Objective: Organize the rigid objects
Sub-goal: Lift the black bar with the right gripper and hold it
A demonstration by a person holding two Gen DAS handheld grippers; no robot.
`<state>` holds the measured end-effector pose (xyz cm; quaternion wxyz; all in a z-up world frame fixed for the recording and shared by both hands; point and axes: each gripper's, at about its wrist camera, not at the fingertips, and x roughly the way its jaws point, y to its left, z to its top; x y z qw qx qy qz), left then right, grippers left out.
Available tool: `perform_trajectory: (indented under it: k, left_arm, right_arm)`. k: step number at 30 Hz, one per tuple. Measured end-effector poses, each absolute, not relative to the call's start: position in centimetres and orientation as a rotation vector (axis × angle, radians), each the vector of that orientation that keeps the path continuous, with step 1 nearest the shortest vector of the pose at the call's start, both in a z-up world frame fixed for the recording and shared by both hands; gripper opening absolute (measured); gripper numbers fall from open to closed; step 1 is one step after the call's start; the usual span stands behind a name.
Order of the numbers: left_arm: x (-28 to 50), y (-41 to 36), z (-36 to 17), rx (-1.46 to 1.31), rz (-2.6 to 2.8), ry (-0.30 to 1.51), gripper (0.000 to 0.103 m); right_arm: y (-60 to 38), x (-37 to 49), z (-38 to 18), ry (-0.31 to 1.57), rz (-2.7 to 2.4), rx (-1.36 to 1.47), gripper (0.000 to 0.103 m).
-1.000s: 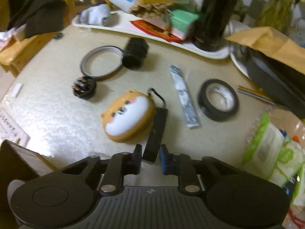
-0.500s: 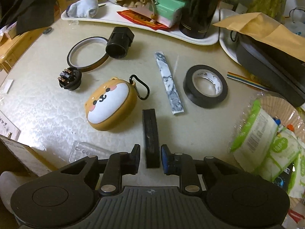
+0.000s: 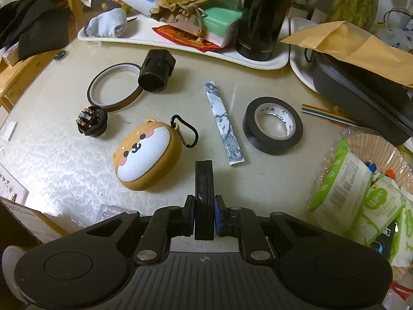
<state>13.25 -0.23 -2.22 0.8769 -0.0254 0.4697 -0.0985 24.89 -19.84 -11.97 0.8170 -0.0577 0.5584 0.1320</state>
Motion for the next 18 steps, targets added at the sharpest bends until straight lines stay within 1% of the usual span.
perform_trajectory:
  k: [9,18]
  left_arm:
    - [13.4,-0.3,-2.5,-0.055,-0.192,0.978,0.088]
    - [13.7,-0.7,-2.8,-0.043,-0.188,0.962,0.087]
  right_arm:
    - [-20.2,24.3,-10.3,1.145,0.267,-0.131,0.017]
    - [-20.9,22.4,-6.5,1.109,0.307,-0.079,0.017]
